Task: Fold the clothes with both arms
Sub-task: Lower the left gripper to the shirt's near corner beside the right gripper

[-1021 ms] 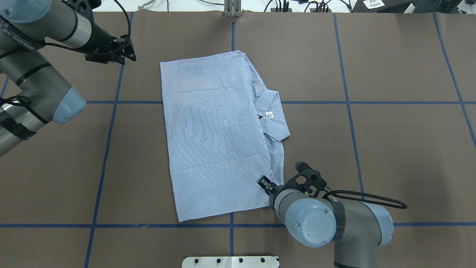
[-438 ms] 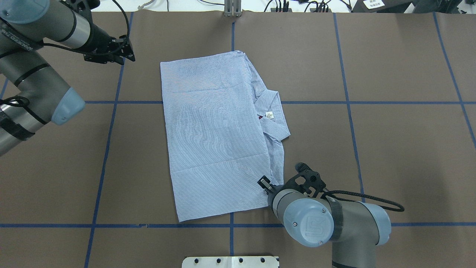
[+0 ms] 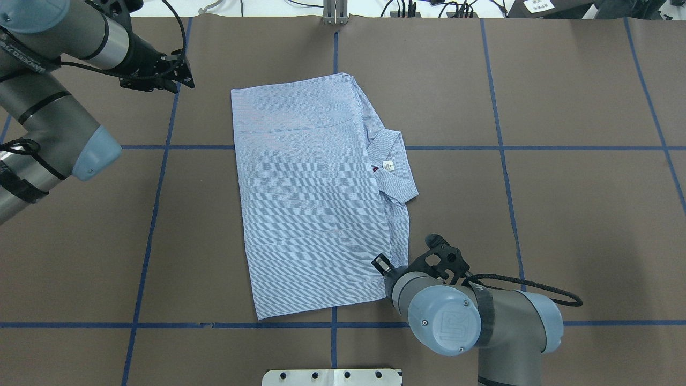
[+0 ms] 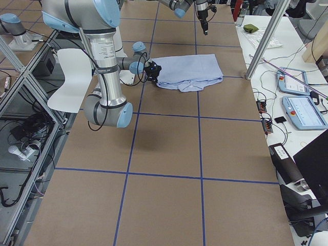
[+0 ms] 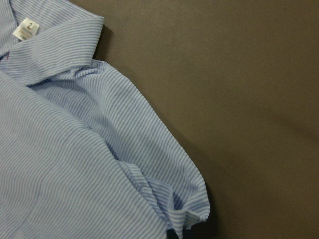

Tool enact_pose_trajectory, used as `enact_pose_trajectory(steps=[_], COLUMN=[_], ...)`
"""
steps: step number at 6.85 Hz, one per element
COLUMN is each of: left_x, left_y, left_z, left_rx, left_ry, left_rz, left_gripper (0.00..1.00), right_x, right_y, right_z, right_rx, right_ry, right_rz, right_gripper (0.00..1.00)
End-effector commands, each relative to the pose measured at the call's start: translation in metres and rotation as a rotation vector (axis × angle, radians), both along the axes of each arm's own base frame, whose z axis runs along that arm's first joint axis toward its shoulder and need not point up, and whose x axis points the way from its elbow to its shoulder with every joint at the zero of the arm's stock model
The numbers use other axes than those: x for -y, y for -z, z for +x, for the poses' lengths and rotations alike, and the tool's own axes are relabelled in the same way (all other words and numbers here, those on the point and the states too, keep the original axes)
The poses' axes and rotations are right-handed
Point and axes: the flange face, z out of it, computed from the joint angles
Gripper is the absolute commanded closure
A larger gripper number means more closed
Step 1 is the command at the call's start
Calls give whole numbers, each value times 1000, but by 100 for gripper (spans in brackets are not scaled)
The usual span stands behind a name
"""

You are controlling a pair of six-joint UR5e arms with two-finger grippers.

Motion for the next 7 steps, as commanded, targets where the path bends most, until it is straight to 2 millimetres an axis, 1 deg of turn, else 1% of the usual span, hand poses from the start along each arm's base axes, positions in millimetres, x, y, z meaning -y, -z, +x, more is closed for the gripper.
enact_pose_trajectory(steps=[1, 2, 3, 4, 5, 6, 7], left_x=[-23, -93, -158, -223, -280, -325, -364], left_y=[15, 25, 47, 58, 54, 51, 43], left_z=[4, 31, 38, 54, 75, 108, 138], left_rx=[-39, -113, -197, -248, -260, -267, -257], left_ry=[1, -29, -49, -23, 11, 50, 84], left_rz=[-15, -102, -188, -291, -374, -451, -500], left_gripper=[50, 49, 46, 45, 45, 44, 44], right_x=[-1, -10, -29, -39, -41, -43, -49], right_y=[5, 12, 14, 14, 14, 12, 7], right_z=[8, 12, 14, 12, 13, 12, 11], right_rx=[13, 49, 36, 19, 21, 18, 9], right_ry=[-5, -20, 4, 1, 2, 9, 18], right_rz=[-3, -41, -51, -74, -76, -78, -81], right_gripper=[100, 100, 100, 100, 100, 100, 100])
